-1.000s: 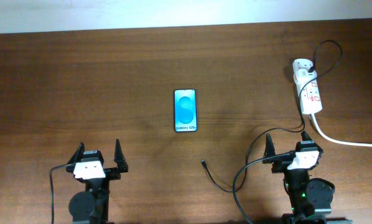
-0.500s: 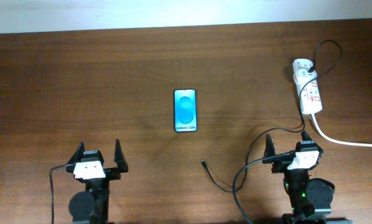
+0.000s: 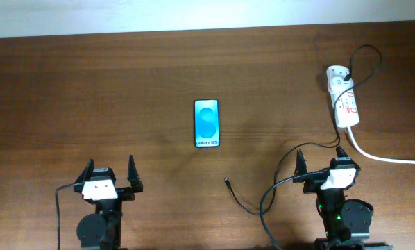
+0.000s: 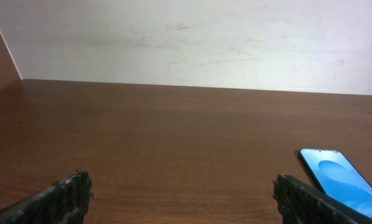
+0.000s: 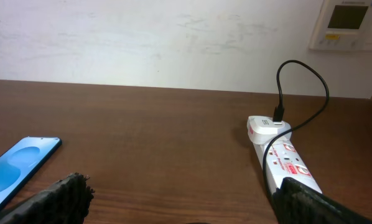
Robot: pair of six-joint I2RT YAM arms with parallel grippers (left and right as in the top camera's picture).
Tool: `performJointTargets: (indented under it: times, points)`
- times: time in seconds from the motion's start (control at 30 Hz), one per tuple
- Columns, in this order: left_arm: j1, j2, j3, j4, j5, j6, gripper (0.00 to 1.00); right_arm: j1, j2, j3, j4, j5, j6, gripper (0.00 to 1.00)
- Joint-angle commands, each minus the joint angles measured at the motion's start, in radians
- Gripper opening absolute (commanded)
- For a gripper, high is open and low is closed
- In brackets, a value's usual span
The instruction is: Plug charger to phone and switch on socket
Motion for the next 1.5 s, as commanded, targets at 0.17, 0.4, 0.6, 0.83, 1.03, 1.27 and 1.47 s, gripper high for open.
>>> performJointTargets:
  times: [0.17,0.4,0.6,0.83,1.03,1.27,1.47]
  points:
    - [0.006,-0.006,-0.001,0.220,0.206,0.012,0.99,0.007,-0.008,-0.006,-0.005,0.012,0.003,0.98]
    - [0.006,0.091,0.176,0.603,0.274,0.013,1.00,0.007,-0.008,-0.006,-0.005,0.012,0.003,0.98]
    - [0.006,0.730,1.054,-0.391,0.374,0.024,0.99,0.007,-0.008,-0.006,-0.005,0.012,0.003,0.98]
    - [-0.028,1.269,1.544,-0.821,0.569,-0.100,0.99,0.007,-0.008,-0.006,-0.005,0.012,0.003,0.98]
    - [-0.290,1.772,1.968,-1.202,0.072,-0.250,0.99,0.007,-0.008,-0.006,-0.005,0.012,0.003,0.98]
    - [-0.445,2.023,1.968,-1.099,0.142,-0.284,0.99,0.007,-0.008,-0.006,-0.005,0.012,0.003,0.98]
    - [-0.486,2.209,1.968,-1.082,0.131,-0.380,0.99,0.007,-0.008,-0.006,-0.004,0.012,0.003,0.98]
